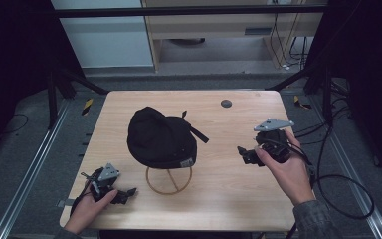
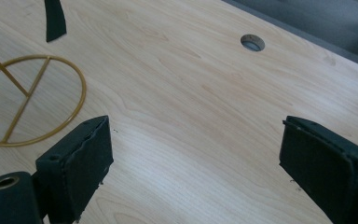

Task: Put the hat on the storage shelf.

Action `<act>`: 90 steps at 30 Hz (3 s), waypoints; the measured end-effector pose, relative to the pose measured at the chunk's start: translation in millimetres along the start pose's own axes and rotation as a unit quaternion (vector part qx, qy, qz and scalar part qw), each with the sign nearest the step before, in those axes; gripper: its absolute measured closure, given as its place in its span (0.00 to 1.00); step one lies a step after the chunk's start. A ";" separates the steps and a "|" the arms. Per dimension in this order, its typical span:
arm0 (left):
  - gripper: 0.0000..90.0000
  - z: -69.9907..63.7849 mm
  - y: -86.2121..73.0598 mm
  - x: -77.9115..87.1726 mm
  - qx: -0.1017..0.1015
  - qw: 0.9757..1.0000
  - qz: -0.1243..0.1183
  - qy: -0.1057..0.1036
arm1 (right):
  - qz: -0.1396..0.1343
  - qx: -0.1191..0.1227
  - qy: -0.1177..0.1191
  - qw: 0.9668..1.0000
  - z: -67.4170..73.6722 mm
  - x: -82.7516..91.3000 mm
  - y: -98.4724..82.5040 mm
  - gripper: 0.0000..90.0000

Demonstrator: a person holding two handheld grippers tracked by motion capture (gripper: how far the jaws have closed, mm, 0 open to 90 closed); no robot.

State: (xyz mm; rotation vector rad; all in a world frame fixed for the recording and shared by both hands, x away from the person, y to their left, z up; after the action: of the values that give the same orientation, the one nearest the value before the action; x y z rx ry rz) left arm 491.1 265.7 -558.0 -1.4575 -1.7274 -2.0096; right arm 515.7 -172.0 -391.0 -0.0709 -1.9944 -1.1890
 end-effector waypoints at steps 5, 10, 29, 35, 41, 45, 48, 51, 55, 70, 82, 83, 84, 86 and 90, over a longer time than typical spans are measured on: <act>0.00 0.0 0.0 0.0 0.000 1.000 0.000 0.000 | 0.007 -0.001 0.002 1.000 2.0 -6.4 -13.9 0.11; 0.00 0.0 0.0 0.0 0.000 1.000 0.000 0.000 | 0.011 -0.008 0.006 1.000 5.6 -11.8 -25.8 0.11; 0.00 -0.1 0.0 0.0 0.000 1.000 0.000 0.000 | 0.027 -0.023 0.025 0.999 25.2 -41.0 -67.9 0.12; 0.00 -0.2 -0.1 0.0 0.000 1.000 0.000 0.000 | 0.037 -0.024 0.029 0.999 33.2 -53.2 -81.6 0.12; 0.00 -0.3 -0.1 0.0 0.000 1.000 0.000 0.000 | 0.048 -0.015 0.036 0.998 45.5 -62.3 -89.0 0.12; 0.00 -0.4 -0.1 0.0 0.000 1.000 0.000 0.000 | 0.054 -0.013 0.039 0.998 51.3 -67.7 -91.7 0.12; 0.00 -0.4 -0.1 0.0 0.000 1.000 0.000 0.000 | 0.057 -0.013 0.042 0.997 55.4 -72.6 -93.3 0.12; 0.00 -0.4 -0.1 0.0 0.000 1.000 0.000 0.000 | 0.062 -0.018 0.046 0.997 57.5 -79.0 -95.0 0.12; 0.00 -0.5 -0.1 0.0 0.001 1.000 0.000 0.000 | 0.064 -0.025 0.046 0.997 59.1 -88.8 -95.0 0.12; 0.00 -0.4 -0.1 0.0 0.001 1.000 0.000 0.000 | 0.054 -0.068 0.038 0.995 54.5 -124.9 -90.2 0.12; 0.00 -0.5 -0.1 0.0 0.000 1.000 0.000 0.000 | 0.029 -0.079 -0.008 0.996 51.5 -141.9 -87.7 0.05; 0.00 -0.4 -0.1 0.0 0.000 1.000 0.000 0.000 | 0.027 -0.078 -0.009 0.997 51.5 -142.3 -87.7 0.04; 0.00 -0.4 -0.1 0.0 0.000 1.000 0.000 0.000 | 0.026 -0.079 -0.010 0.997 51.5 -142.6 -87.7 0.04; 0.00 -0.5 -0.1 0.0 0.000 1.000 0.000 0.000 | 0.026 -0.078 -0.010 0.997 51.5 -142.8 -87.7 0.04; 0.00 -0.5 -0.2 0.0 0.000 1.000 0.000 0.000 | 0.026 -0.076 -0.008 0.997 51.3 -143.0 -87.8 0.04</act>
State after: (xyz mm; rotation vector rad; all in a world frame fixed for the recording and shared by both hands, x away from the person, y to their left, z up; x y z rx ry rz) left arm 490.7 265.4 -558.0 -1.4569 -1.7286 -2.0088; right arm 545.7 -134.7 -559.8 -0.2088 -1.9021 -1.3085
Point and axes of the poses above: each handheld gripper's, and its own axes: x roughly backward along the jaws, y roughly out of its top, z roughly to its left, the point moved 7 cm from there along -x, roughly forward along the jaws, and after that the axes turned 11 degrees about x, right-handed, at the moved point
